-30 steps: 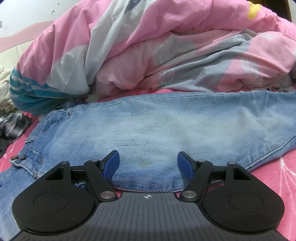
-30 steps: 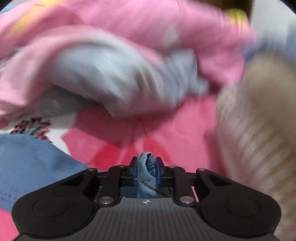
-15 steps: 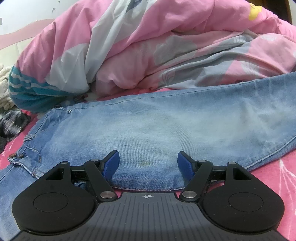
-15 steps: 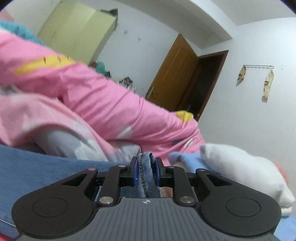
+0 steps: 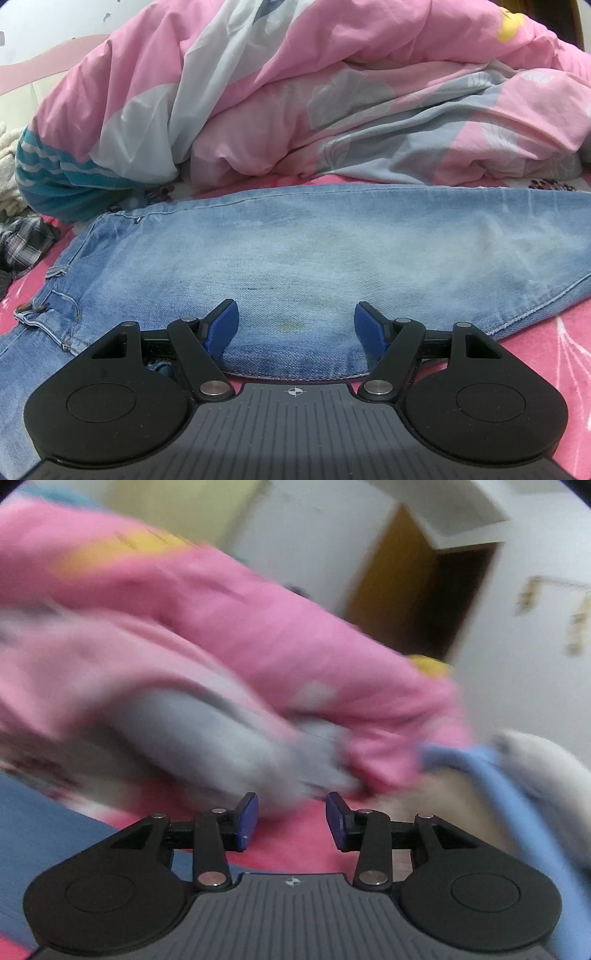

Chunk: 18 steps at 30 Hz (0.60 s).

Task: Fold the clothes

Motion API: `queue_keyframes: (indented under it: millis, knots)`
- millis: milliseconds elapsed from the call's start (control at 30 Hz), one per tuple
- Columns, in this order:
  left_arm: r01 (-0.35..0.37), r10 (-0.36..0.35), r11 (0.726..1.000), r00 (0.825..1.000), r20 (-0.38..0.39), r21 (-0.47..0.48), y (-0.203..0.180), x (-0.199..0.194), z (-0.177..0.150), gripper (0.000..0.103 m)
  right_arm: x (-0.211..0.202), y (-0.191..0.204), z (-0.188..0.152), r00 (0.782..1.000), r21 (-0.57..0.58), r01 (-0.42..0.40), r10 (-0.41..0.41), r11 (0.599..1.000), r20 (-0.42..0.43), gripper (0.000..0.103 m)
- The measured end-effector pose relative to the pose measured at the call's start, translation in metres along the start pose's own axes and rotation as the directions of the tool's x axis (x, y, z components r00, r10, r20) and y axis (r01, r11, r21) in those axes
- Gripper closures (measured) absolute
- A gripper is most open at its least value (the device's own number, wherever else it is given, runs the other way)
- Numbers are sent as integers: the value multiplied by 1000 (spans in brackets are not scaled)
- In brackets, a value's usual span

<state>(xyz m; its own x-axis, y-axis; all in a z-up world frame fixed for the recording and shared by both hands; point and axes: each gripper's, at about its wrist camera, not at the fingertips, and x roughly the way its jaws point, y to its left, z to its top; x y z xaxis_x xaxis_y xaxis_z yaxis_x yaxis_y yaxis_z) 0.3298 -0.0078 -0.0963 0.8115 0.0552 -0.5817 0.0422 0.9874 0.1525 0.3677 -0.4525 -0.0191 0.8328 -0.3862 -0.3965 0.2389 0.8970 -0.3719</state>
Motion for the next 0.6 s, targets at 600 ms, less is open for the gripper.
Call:
queue_keyframes:
  millis: [600]
  knots:
    - [19, -19, 999, 1000, -7, -29, 5, 1, 0, 33, 104, 68, 3, 894, 204, -222, 282, 953, -347, 90]
